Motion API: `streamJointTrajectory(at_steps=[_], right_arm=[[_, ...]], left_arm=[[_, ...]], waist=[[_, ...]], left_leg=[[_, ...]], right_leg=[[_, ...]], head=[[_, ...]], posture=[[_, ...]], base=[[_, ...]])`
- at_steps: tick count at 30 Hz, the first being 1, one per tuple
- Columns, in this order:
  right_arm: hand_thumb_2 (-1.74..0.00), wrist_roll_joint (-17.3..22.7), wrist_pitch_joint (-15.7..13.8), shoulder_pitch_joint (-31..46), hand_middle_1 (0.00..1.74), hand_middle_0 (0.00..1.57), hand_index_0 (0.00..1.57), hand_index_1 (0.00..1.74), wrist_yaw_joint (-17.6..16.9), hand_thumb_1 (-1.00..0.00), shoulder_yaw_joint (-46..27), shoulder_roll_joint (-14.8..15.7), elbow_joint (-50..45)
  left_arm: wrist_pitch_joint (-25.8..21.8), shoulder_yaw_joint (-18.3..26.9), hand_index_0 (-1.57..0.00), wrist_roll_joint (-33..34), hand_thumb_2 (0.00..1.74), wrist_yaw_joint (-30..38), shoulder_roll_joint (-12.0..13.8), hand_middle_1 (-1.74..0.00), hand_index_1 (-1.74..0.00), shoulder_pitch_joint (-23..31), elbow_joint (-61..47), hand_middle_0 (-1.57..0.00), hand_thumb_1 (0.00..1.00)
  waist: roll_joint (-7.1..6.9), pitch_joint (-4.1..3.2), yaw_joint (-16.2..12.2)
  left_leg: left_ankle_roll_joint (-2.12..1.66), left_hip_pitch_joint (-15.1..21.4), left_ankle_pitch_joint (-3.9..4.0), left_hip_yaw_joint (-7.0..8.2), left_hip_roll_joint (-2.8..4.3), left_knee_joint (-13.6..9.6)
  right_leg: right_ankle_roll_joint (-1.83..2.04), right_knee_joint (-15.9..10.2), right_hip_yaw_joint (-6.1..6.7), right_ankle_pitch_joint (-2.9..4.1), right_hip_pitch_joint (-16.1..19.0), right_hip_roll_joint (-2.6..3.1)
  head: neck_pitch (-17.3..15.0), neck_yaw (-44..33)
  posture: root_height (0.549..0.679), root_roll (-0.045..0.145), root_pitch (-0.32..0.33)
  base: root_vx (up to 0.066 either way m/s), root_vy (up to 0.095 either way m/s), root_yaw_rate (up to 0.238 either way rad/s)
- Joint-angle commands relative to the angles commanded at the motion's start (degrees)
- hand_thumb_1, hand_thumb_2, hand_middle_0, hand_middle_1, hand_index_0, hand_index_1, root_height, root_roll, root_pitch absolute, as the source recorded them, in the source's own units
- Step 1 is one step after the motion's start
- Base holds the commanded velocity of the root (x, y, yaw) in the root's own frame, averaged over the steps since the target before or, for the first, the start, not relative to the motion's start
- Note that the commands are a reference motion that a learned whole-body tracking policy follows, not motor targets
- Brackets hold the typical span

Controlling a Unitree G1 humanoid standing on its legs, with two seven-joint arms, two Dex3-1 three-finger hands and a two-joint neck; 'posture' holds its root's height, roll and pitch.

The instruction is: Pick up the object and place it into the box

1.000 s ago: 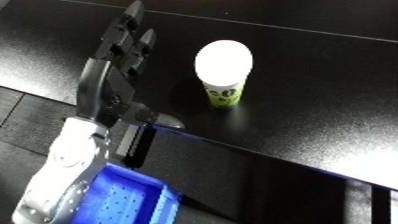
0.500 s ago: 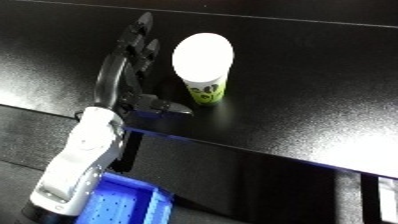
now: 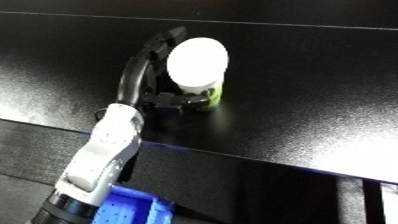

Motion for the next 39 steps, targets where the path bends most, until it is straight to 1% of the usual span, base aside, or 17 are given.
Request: streamJointTrajectory(at_steps=[5,10,13,15,20,24,26,29,32,35,39], right_arm=[[0.00,0.13,-0.25,0.04,0.00,0.00,0.00,0.00,-0.10,0.00,0.16,0.18,0.26],[0.00,-0.03,-0.49,0.27,0.00,0.00,0.00,0.00,-0.07,0.00,0.07,0.35,0.34],[0.00,-0.04,-0.59,0.43,0.00,0.00,0.00,0.00,-0.10,0.00,0.13,0.48,0.35],[0.00,-0.05,-0.61,0.55,0.00,0.00,0.00,0.00,-0.13,0.00,0.13,0.50,0.35],[0.00,0.01,-0.78,0.92,0.00,0.00,0.00,0.00,-0.34,0.00,-0.07,0.48,0.32],[0.00,0.07,-1.16,1.38,0.00,0.00,0.00,0.00,-0.91,0.00,-0.60,0.61,-0.09],[0.00,0.14,-1.45,1.69,0.00,0.00,0.00,0.00,-1.16,0.00,-0.91,0.67,-0.26],[0.00,0.36,-1.94,2.33,0.00,0.00,0.00,0.00,-1.48,0.00,-1.28,0.68,-0.55],[0.00,0.61,-2.34,3.14,0.00,0.00,0.00,0.00,-1.58,0.00,-1.65,0.51,-0.87],[0.00,0.80,-2.58,4.09,0.00,0.00,0.00,0.00,-1.50,0.00,-2.23,0.27,-0.98],[0.00,1.04,-3.27,5.78,0.00,0.00,0.00,0.00,-0.91,0.00,-3.10,-0.24,-0.81]], left_arm=[[0.45,-0.84,-1.18,-0.06,1.30,-0.50,0.01,-1.30,-1.30,-0.93,-0.11,-1.18,0.75],[1.16,-1.00,-1.57,0.22,1.74,-0.98,0.03,-1.74,-1.74,-0.74,-0.27,-1.57,1.00],[1.58,-0.76,-1.57,-0.70,1.74,-0.95,-0.06,-1.74,-1.74,-0.14,-0.26,-1.57,1.00],[1.62,-0.25,-1.57,-2.84,1.74,-0.74,-0.23,-1.74,-1.74,0.54,-0.30,-1.57,1.00],[0.24,2.98,-1.57,-12.53,1.74,-0.33,-1.49,-1.74,-1.74,3.48,-1.55,-1.57,1.00],[-1.76,6.58,-1.57,-21.41,1.74,-1.83,-3.09,-1.74,-1.74,7.15,-4.84,-1.57,1.00],[-2.85,8.21,-1.57,-23.64,1.74,-2.73,-3.64,-1.74,-1.74,9.01,-7.13,-1.57,1.00],[-4.53,10.42,-1.57,-23.97,1.74,-3.66,-3.81,-1.74,-1.74,11.67,-10.75,-1.57,1.00],[-6.35,12.43,-1.57,-22.15,1.74,-3.68,-3.11,-1.74,-1.74,13.85,-14.16,-1.57,1.00],[-7.57,14.60,-1.57,-19.60,1.74,-2.87,-1.80,-1.74,-1.74,15.57,-16.79,-1.57,1.00],[-9.25,18.10,-1.57,-14.78,1.74,-1.21,0.92,-1.74,-1.74,17.88,-19.67,-1.57,1.00]], waist=[[0.10,0.00,-0.09],[0.21,0.00,-0.03],[0.29,0.00,0.09],[0.37,0.00,0.19],[0.63,0.00,0.67],[0.98,0.00,1.31],[1.17,0.00,1.73],[1.47,0.00,2.41],[1.73,0.00,3.08],[1.99,0.00,3.77],[2.39,0.00,4.82]], left_leg=[[-0.02,0.20,-0.10,-0.02,0.03,0.04],[-0.07,0.51,-0.16,-0.15,0.03,0.03],[-0.16,0.65,-0.12,-0.26,-0.01,0.04],[-0.21,0.76,-0.07,-0.38,-0.08,0.00],[-0.33,1.10,0.08,-0.78,-0.37,-0.36],[-0.52,1.22,0.33,-1.11,-0.78,-0.86],[-0.61,1.28,0.48,-1.29,-1.02,-1.15],[-0.73,1.44,0.71,-1.58,-1.35,-1.64],[-0.84,1.57,0.88,-1.84,-1.69,-2.04],[-0.89,1.65,1.01,-2.13,-2.04,-2.24],[-0.99,1.59,1.18,-2.51,-2.48,-2.30]], right_leg=[[-0.03,-0.04,-0.08,-0.10,0.21,-0.01],[-0.07,-0.03,-0.28,-0.29,0.63,-0.11],[-0.12,-0.01,-0.37,-0.39,0.88,-0.11],[-0.17,0.01,-0.41,-0.47,1.01,-0.13],[-0.37,-0.01,-0.59,-0.71,1.35,-0.28],[-0.61,-0.19,-0.74,-0.85,1.61,-0.45],[-0.77,-0.29,-0.85,-0.91,1.76,-0.54],[-0.99,-0.41,-0.99,-1.04,1.99,-0.65],[-1.19,-0.51,-1.18,-1.21,2.27,-0.70],[-1.38,-0.37,-1.40,-1.43,2.45,-0.75],[-1.59,-0.08,-1.75,-1.77,2.64,-1.02]], head=[[-0.14,-0.32],[-0.59,-0.36],[-0.72,-0.63],[-0.58,-0.80],[0.08,-0.57],[0.70,0.48],[0.87,0.99],[1.46,1.56],[1.68,1.91],[1.71,2.26],[1.64,2.45]], posture=[[0.605,0.022,-0.036],[0.605,0.024,-0.039],[0.605,0.025,-0.041],[0.605,0.026,-0.042],[0.606,0.028,-0.043],[0.607,0.032,-0.042],[0.607,0.033,-0.041],[0.608,0.035,-0.041],[0.609,0.036,-0.040],[0.609,0.038,-0.041],[0.608,0.041,-0.043]], base=[[0.005,-0.008,0.001],[0.007,-0.008,0.004],[0.003,-0.004,0.022],[-0.001,-0.002,0.039],[-0.011,-0.003,0.059],[-0.033,-0.001,0.086],[-0.038,-0.002,0.093],[-0.039,-0.002,0.092],[-0.042,-0.006,0.086],[-0.031,-0.010,0.095],[-0.021,-0.009,0.102]])
